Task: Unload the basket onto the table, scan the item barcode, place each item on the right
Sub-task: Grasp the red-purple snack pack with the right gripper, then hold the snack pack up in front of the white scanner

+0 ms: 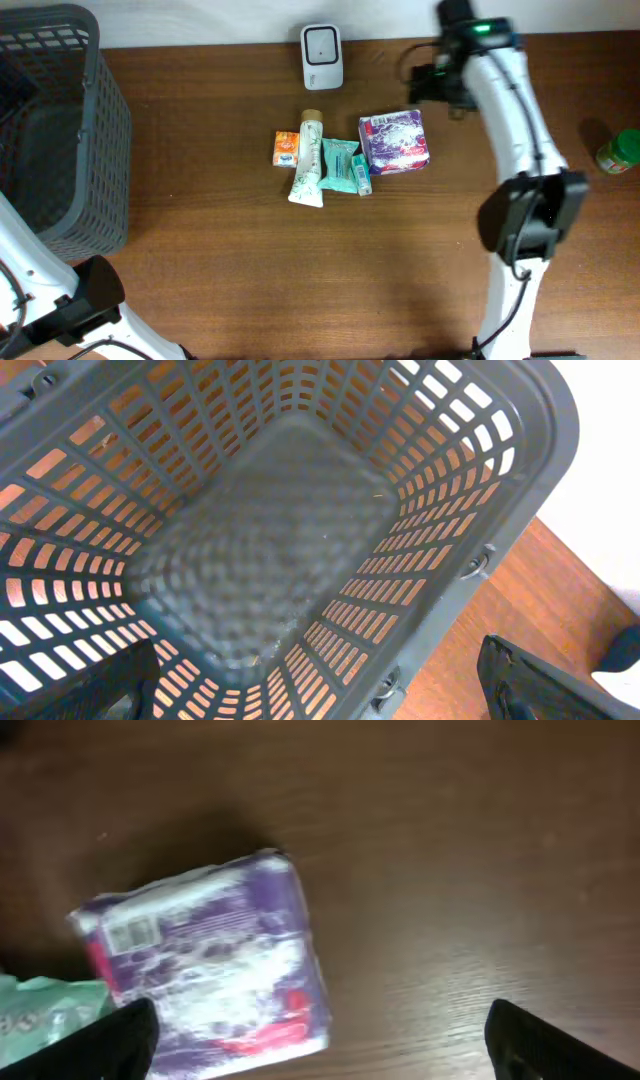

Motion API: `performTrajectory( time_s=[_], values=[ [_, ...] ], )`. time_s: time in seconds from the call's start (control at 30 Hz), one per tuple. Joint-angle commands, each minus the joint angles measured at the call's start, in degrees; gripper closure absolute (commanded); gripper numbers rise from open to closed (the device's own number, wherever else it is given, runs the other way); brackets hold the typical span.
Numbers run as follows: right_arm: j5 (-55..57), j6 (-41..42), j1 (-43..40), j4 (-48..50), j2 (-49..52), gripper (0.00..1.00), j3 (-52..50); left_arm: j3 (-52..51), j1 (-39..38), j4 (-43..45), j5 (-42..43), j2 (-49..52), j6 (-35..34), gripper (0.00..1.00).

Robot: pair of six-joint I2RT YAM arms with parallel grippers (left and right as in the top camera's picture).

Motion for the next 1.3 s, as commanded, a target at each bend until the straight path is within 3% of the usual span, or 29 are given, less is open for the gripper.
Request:
performTrajectory(
  time_s=[0.0,0.13,0.2,0.27,0.3,0.37,0.43,0.47,0.63,0.77,0.83,0.97,1.27],
  values=[
    [-26.60,-13.88,-9.01,0.07,-0.28,0.01,-4.63,0.15,0.09,0.09,-0.26,-0.33,-0.35,0.01],
    [-46.69,-18.86,-13.92,16.52,-0.28,0.01,-26.47,0.15,0.09,0.09,-0.28,-0.33,-0.35,0.01],
    [-51.01,-18.78,-13.22,25.66,-0.28,0.02,-36.00,0.15,0.09,0.09,-0.26,-0.33,-0.35,0.01],
    [-51.08,-14.86,-12.31,32.63,-0.28,0.10,-42.32,0.15,0.09,0.09,-0.26,-0.33,-0.35,0.01],
    [-51.08,-14.03,-12.20,34.64,-0.28,0.31,-44.41,0.15,0.09,0.09,-0.28,-0.33,-0.35,0.01],
    [-51.54,-14.12,-12.13,34.45,-0.35,0.60,-44.68,0.15,0.09,0.09,-0.26,-0.33,-0.35,0.01],
    [-55.19,-14.10,-12.13,34.49,-0.35,0.96,-44.26,0.15,0.09,0.09,-0.26,-0.33,-0.35,0.01],
    [-60.24,-14.12,-12.13,34.49,-0.87,0.96,-42.51,0.15,0.09,0.09,-0.26,-0.33,-0.35,0.01],
    [-60.87,-14.62,-9.81,34.99,-9.97,0.96,-31.89,0.15,0.13,0.09,-0.26,-0.33,-0.35,0.01],
    [-58.47,-14.67,-2.38,51.45,-18.93,0.96,-29.90,0.15,0.09,0.09,-0.26,-0.33,-0.35,0.01],
    [-57.16,-13.86,-0.72,54.93,-19.02,0.96,-29.90,0.15,0.09,0.09,-0.26,-0.33,-0.35,0.01],
    [-55.08,-9.99,-0.20,53.88,-18.99,0.96,-29.92,0.15,0.09,0.09,-0.26,-0.33,-0.35,0.01],
    [-53.55,-10.01,1.62,51.58,-18.99,0.96,-29.94,0.15,0.09,0.09,-0.28,-0.33,-0.35,0.01]
  ],
)
